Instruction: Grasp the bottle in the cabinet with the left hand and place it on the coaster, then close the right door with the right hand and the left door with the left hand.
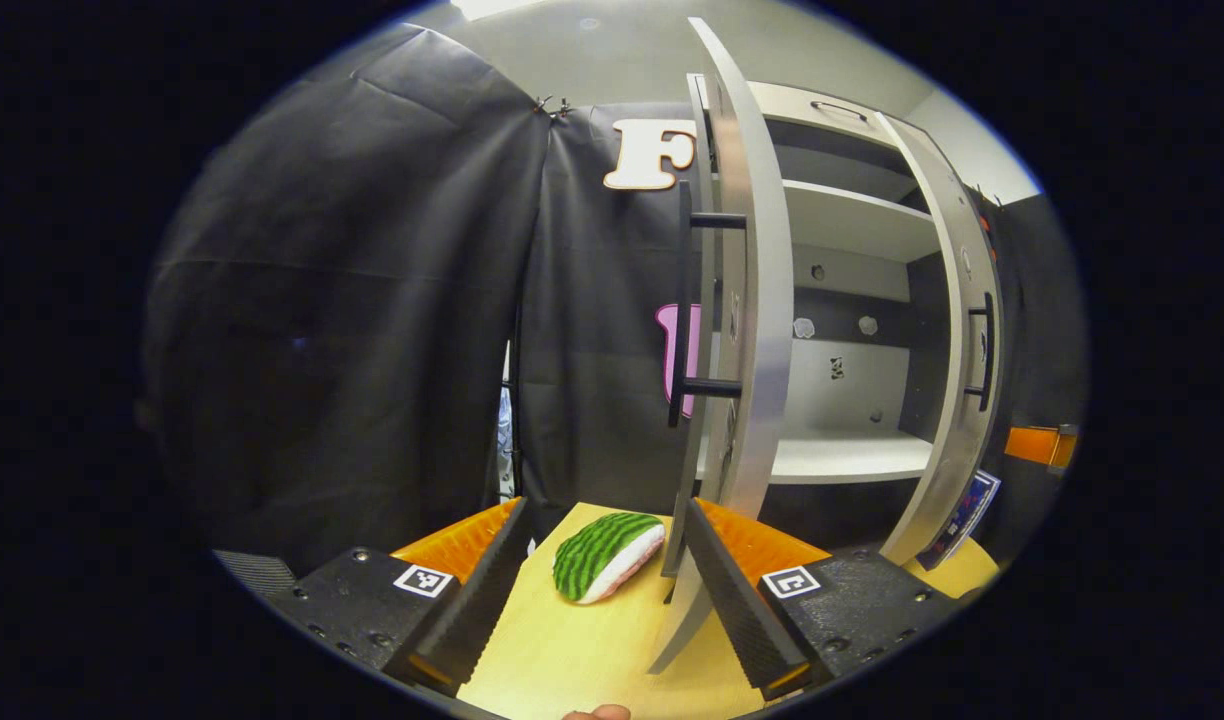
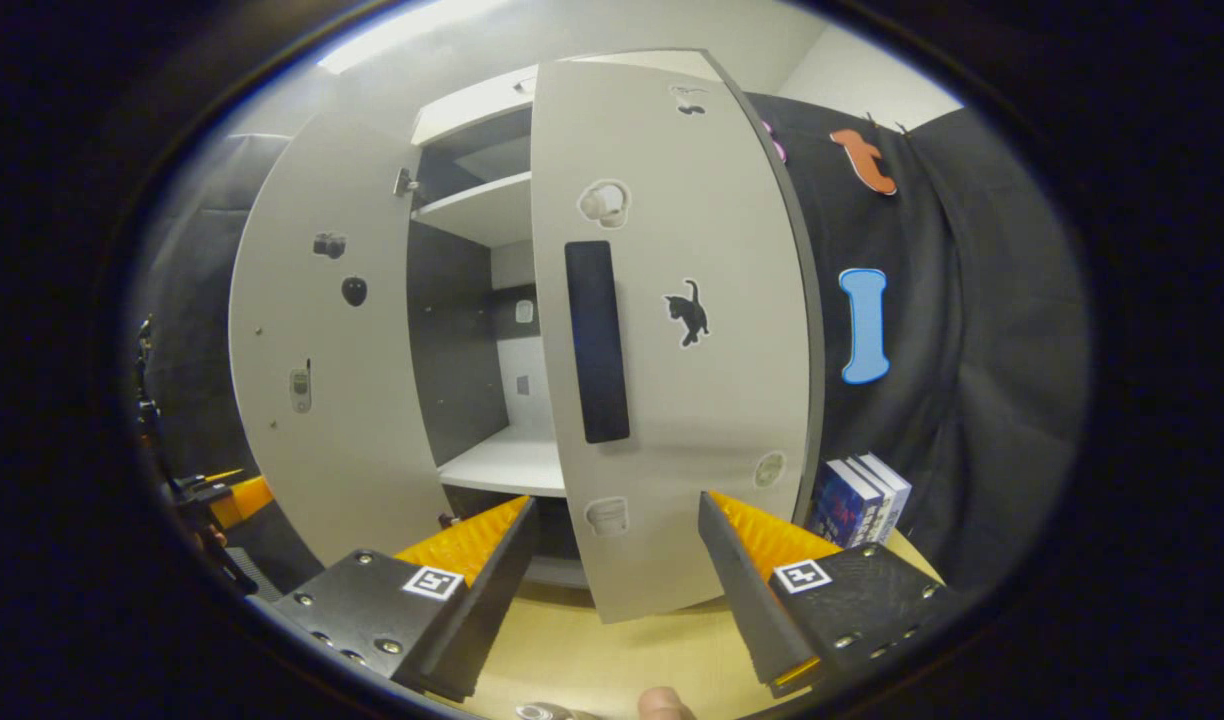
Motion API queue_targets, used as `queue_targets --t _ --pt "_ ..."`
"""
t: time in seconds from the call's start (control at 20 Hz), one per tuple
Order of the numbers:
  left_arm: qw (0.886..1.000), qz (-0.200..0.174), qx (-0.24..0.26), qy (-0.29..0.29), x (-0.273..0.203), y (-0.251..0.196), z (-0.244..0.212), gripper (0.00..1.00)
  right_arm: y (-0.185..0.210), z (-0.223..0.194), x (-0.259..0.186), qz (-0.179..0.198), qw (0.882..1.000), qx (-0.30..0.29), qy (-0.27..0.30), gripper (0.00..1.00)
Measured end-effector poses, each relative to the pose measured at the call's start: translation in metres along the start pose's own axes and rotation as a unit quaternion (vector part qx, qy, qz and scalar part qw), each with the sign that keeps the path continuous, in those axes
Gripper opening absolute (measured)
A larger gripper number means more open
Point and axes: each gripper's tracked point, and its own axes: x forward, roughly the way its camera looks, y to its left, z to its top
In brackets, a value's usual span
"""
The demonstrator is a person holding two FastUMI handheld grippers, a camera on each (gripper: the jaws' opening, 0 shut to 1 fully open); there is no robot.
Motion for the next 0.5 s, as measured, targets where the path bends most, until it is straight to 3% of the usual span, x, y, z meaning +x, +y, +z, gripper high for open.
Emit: queue_targets --t 0.2,0.5 --pt "1.000 -0.020 -0.015 0.000 0.002 -0.004 -0.002 0.93 -0.004 -0.006 -0.005 -0.010 1.000 -0.005 0.007 0.97" --pt "0.997 -0.032 -0.064 -0.001 0.002 -0.013 -0.006 0.95 -0.009 -0.003 0.000 -0.006 1.000 -0.004 0.013 0.93"
